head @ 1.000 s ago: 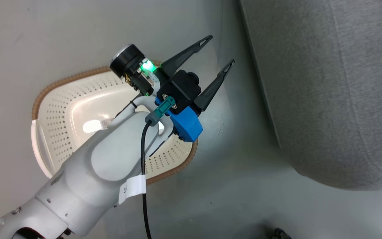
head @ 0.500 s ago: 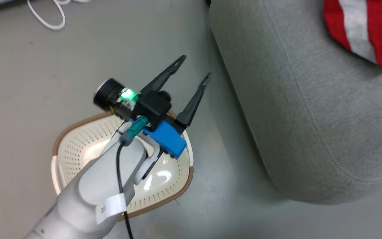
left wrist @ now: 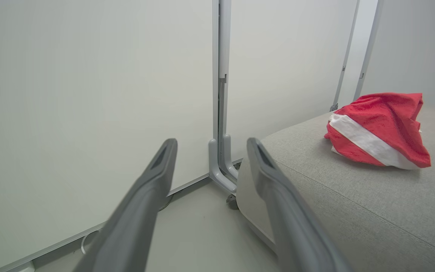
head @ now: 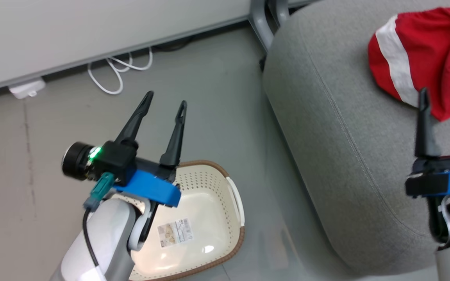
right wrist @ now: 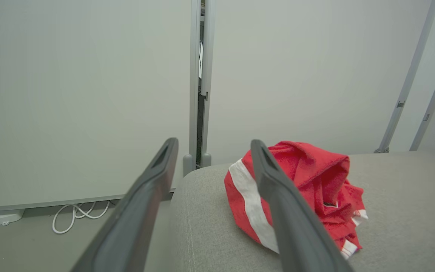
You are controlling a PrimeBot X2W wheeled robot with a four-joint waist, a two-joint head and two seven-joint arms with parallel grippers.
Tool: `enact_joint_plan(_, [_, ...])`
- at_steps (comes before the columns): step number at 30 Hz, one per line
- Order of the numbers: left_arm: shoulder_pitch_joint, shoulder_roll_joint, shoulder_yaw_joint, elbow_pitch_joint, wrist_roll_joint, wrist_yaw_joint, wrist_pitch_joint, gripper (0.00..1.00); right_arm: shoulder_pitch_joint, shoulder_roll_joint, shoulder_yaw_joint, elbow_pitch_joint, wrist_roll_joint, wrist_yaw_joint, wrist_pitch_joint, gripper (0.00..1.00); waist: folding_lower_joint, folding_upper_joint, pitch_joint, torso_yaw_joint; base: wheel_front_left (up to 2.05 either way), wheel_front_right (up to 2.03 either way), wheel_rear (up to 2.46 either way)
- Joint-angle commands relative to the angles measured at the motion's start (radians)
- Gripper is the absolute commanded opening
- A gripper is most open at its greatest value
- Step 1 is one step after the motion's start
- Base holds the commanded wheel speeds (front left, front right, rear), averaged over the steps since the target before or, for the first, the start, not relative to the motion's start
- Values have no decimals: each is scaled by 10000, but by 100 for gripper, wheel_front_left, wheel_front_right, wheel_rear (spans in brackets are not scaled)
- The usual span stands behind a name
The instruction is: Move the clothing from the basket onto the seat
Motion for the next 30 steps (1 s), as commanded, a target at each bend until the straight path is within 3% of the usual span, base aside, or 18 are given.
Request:
enact_joint_plan(1, [174,-9,157,-65,90,47,-45,100,219,53,65,-87,69,1,-36,100,2,0,-346,325,0,0,0])
enact_joint_plan(11, [1926,-549,2174,-663,805,-137,-46,100,1067,336,1053,-245,299,1,-36,100,2,0,-1089,1092,0,0,0])
enact_joint_plan(18, [2777,-991,3316,-1055,1317,-534,-46,100,1516,514,1192,-251,277,1,-37,100,2,0,-1459,1510,0,0,0])
enact_joint_plan(30, [3779,-1506,4497,-1045,1871,-992,-46,100,2415,893,1188,101,419,1,-37,100,2,0,-2120,2054,0,0,0])
